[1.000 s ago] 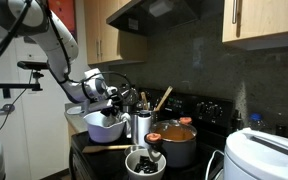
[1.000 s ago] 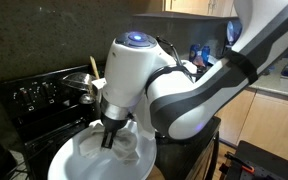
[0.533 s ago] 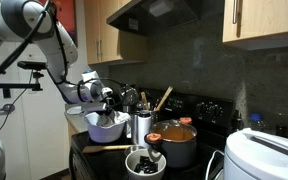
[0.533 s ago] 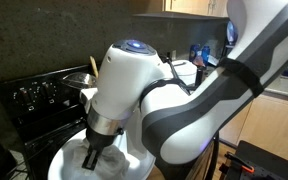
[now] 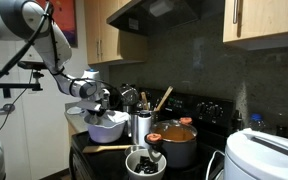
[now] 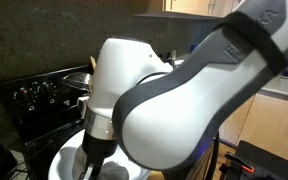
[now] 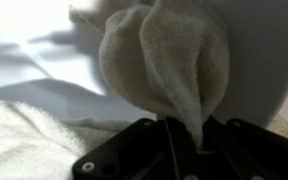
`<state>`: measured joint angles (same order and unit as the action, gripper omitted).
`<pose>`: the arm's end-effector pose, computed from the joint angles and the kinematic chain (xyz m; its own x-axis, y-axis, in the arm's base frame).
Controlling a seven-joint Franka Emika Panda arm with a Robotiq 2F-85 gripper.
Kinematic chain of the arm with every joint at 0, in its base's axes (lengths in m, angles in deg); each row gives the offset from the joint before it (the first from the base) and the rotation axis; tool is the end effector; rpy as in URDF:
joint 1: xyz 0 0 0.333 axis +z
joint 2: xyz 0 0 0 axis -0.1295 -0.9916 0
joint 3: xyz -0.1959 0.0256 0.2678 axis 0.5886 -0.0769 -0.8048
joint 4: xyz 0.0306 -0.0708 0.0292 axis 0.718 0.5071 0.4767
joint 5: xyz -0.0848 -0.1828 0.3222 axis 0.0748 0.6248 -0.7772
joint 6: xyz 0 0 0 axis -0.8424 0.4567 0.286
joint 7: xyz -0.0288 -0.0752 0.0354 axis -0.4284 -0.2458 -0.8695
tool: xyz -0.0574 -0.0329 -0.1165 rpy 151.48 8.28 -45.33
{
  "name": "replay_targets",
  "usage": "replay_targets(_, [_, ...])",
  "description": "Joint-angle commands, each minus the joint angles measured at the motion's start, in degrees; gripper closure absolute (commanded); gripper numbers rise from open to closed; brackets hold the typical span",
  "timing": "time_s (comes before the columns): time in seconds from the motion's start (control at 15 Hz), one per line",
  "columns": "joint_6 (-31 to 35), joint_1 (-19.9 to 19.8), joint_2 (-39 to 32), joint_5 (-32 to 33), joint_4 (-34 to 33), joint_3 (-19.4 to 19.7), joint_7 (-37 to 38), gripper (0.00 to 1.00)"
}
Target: Remove the object from the cup and place it on the table
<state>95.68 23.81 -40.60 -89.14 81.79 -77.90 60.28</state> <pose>0.4157 0.3503 0.3452 0.7257 0.6007 0.3353 0.6648 -0.7378 -0.1172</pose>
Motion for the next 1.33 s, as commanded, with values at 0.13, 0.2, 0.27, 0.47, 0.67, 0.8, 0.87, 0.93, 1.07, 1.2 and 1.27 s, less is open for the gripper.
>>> replay_targets(0.13, [-19.01, -0.68, 5.39, 5.47, -0.93, 5.57, 2.36, 0.97])
replay_targets(0.2, [-22.1, -0.79, 5.66, 7.02, -1.36, 6.5, 2.65, 0.97])
replay_targets(0.27, [-24.78, -0.94, 5.88, 8.54, -1.68, 7.3, 2.94, 0.97])
replay_targets(0.47, [-30.61, -1.27, 5.5, 13.78, -2.76, 8.79, 5.52, 0.97])
replay_targets(0.67, [-27.88, -1.28, 5.28, 24.39, -1.71, 9.15, 12.16, 0.97])
replay_targets(0.8, [-23.92, -1.19, 5.3, 32.4, -0.63, 9.07, 17.77, 0.97])
replay_targets(0.87, [-21.8, -1.13, 5.63, 36.39, -0.11, 9.01, 20.99, 0.97])
replay_targets(0.93, [-19.19, -1.1, 5.85, 38.99, 0.51, 9.01, 23.47, 0.97])
replay_targets(1.07, [-14.05, -0.97, 6.24, 43.35, 1.65, 8.88, 28.88, 0.97])
replay_targets(1.2, [-8.36, -0.7, 6.07, 44.32, 2.82, 8.61, 32.02, 0.97])
replay_targets(1.27, [-5.39, -0.57, 5.98, 43.74, 3.53, 8.43, 32.59, 0.97])
